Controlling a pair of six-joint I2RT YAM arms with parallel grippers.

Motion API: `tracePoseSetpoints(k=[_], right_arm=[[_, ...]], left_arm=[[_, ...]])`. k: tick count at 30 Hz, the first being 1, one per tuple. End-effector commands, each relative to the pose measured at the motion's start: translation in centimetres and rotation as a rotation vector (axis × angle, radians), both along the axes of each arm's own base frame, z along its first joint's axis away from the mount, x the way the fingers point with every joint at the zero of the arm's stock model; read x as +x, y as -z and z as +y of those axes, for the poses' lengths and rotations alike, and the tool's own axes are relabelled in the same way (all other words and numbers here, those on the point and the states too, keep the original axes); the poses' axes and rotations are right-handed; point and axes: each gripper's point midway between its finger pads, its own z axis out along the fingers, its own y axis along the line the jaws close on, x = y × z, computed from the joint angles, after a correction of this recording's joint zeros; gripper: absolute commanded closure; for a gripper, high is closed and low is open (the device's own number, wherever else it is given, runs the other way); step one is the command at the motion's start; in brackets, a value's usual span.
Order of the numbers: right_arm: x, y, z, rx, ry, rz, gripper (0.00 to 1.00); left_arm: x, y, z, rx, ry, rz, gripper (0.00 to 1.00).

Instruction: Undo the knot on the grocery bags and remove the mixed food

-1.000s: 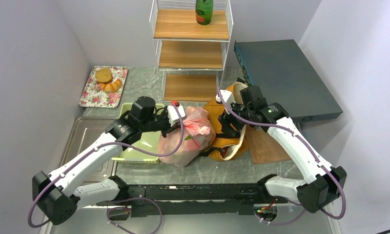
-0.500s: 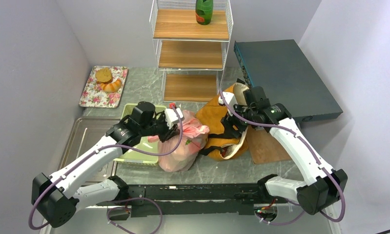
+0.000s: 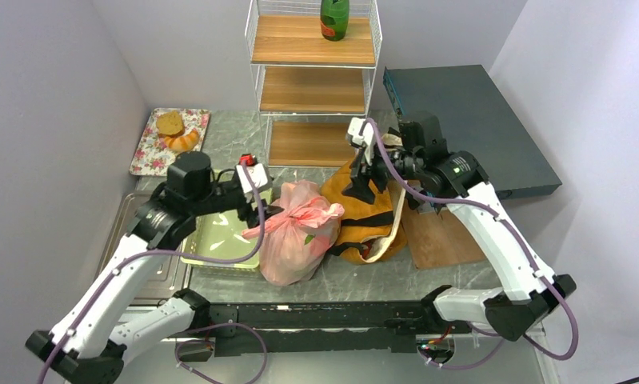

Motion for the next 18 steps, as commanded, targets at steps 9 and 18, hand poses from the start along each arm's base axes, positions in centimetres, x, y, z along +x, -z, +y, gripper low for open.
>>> tracePoseSetpoints(k=[9, 18], right_arm=[[2.3, 1.1, 10.6, -0.016, -0.265, -0.101, 0.36], [1.5, 7.2, 13.1, -0.101, -0.367, 0.034, 0.35]], left_arm=[[-4.9, 6.0, 2.4, 0.041, 0.032, 0.134, 0.37], [-2.9, 8.3, 1.3, 0.058, 0.032, 0.149, 0.29]])
